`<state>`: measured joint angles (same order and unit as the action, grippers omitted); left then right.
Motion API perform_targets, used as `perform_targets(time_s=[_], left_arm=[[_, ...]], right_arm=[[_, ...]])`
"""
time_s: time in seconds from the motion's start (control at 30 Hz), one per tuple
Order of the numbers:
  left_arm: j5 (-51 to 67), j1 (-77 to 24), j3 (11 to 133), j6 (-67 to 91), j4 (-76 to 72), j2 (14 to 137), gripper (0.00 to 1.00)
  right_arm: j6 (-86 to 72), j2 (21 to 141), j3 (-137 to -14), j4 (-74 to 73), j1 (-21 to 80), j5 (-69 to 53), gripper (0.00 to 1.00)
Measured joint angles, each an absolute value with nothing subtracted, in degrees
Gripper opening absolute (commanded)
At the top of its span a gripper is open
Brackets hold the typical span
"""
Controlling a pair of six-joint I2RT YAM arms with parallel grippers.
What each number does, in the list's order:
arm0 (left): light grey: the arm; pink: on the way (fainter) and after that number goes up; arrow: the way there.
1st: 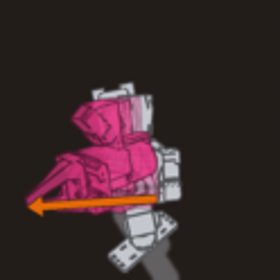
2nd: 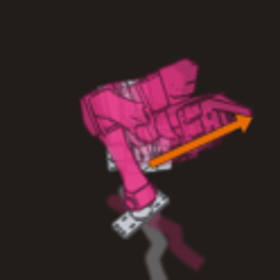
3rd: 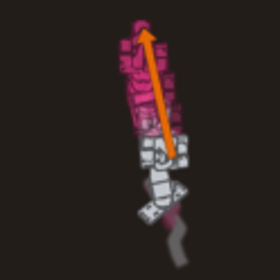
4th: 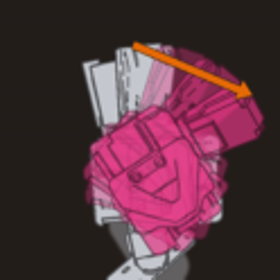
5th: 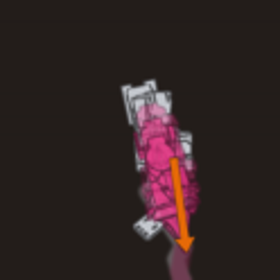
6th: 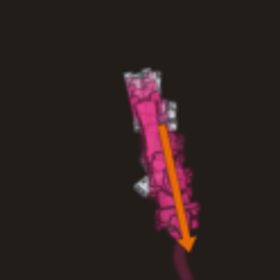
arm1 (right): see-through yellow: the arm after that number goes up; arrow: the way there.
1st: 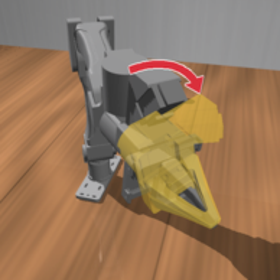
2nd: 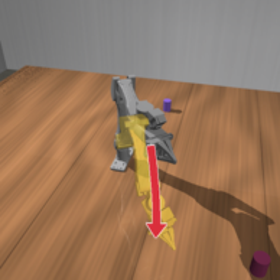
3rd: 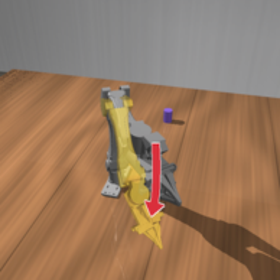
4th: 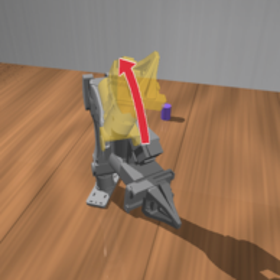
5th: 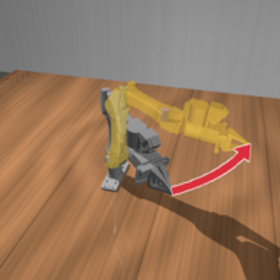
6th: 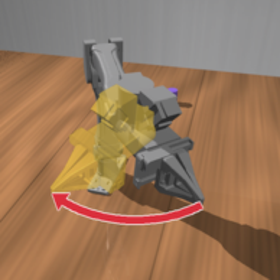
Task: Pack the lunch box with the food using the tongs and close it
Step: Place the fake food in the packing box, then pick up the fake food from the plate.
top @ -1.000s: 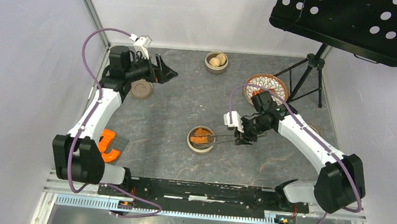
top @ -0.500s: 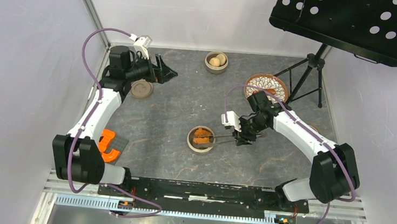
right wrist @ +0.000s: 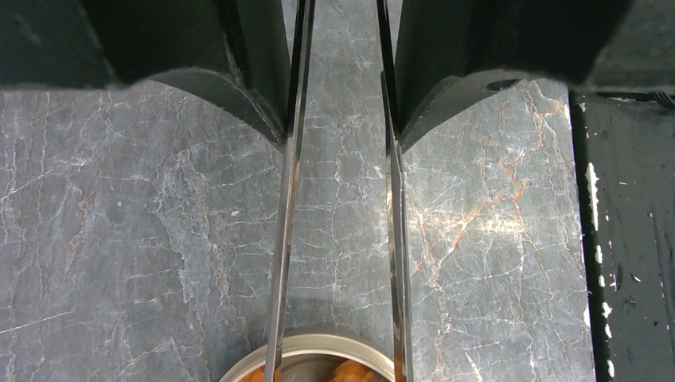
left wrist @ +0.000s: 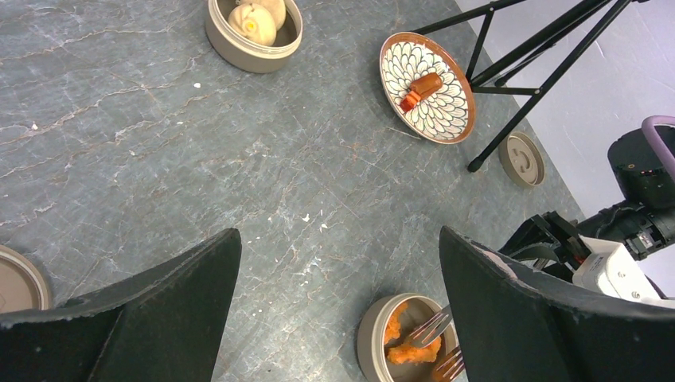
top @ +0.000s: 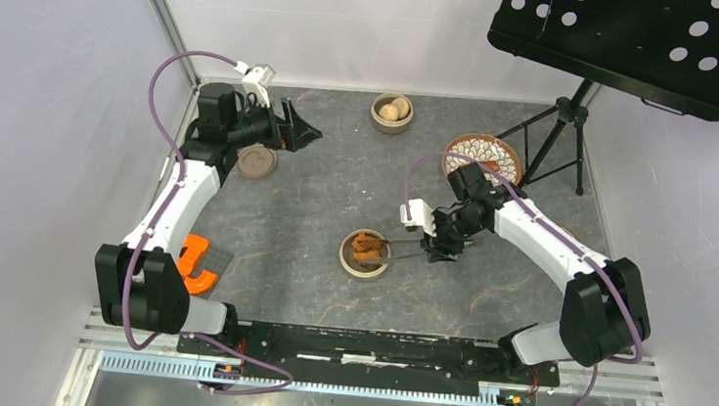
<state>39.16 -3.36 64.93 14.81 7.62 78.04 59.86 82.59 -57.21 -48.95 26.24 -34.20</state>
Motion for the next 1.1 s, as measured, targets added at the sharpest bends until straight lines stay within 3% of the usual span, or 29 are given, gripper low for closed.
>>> perform_targets(time_s=[0.4,0.7,1.1], left_arm=[[39.2,-3.4,65.4,14.8,7.6,78.1,1.00],[39.2,-3.4,65.7,14.8,7.6,78.2,1.00],[39.2,-3.4,66.0,14.8,7.6,78.8,1.00]], right_arm=[[59.0,82.3,-60.2,-48.7,26.1,-34.9,0.50],[49.0,80.7,-66.2,-43.6,21.1,-36.4,0.48],[45.7,84.5,-73.0,-39.7,12.2,-17.9,0.46]])
